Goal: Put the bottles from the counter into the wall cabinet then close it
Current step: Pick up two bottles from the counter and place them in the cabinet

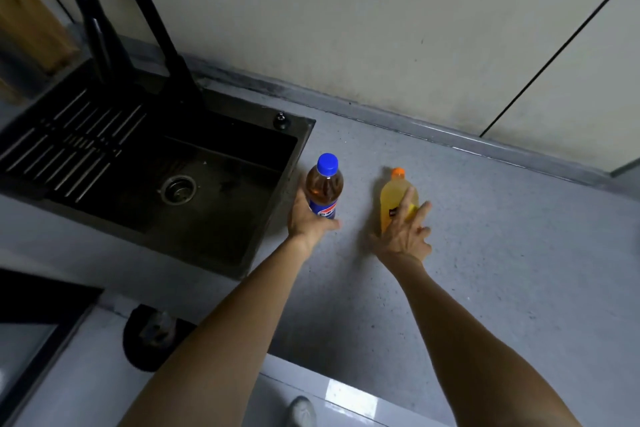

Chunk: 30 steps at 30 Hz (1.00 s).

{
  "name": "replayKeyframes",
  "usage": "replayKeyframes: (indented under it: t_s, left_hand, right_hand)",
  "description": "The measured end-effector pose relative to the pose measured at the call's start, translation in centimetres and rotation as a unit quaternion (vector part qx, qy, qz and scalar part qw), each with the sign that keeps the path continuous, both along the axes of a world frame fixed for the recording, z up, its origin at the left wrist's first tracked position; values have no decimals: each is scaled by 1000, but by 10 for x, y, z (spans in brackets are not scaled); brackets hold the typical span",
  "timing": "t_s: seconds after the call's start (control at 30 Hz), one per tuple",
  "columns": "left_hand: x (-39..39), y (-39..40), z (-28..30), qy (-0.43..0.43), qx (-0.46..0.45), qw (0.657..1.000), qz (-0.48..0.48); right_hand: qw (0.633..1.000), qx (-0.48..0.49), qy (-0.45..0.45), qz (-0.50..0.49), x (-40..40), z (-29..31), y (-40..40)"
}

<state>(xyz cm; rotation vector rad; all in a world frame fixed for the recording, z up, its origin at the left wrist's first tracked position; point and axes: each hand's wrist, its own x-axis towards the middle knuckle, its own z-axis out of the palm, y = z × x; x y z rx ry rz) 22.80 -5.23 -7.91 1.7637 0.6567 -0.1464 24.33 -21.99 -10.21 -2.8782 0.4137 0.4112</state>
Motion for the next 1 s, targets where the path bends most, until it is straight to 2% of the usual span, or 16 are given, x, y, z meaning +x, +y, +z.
replayKeyframes:
  t_s: [0.2, 0.37, 0.5, 0.73, 1.0]
  left_hand:
    - [3, 4, 3, 21, -12, 999, 24]
    - [-18, -4, 7, 44, -21, 998, 31]
    - [-46, 0, 16, 64, -28, 997, 29]
    - [-95, 46, 67, 44, -6, 999, 16]
    - [-176, 137, 174, -43, -24, 999, 11]
  right_hand:
    - [994, 62, 5, -87, -2, 0, -6]
    - [987, 132, 39, -89, -32, 3, -7]
    - [988, 134, 45, -55, -68, 12, 2]
    - [980, 192, -55, -14, -145, 47, 40]
    - [948, 243, -186, 90, -205, 158, 141]
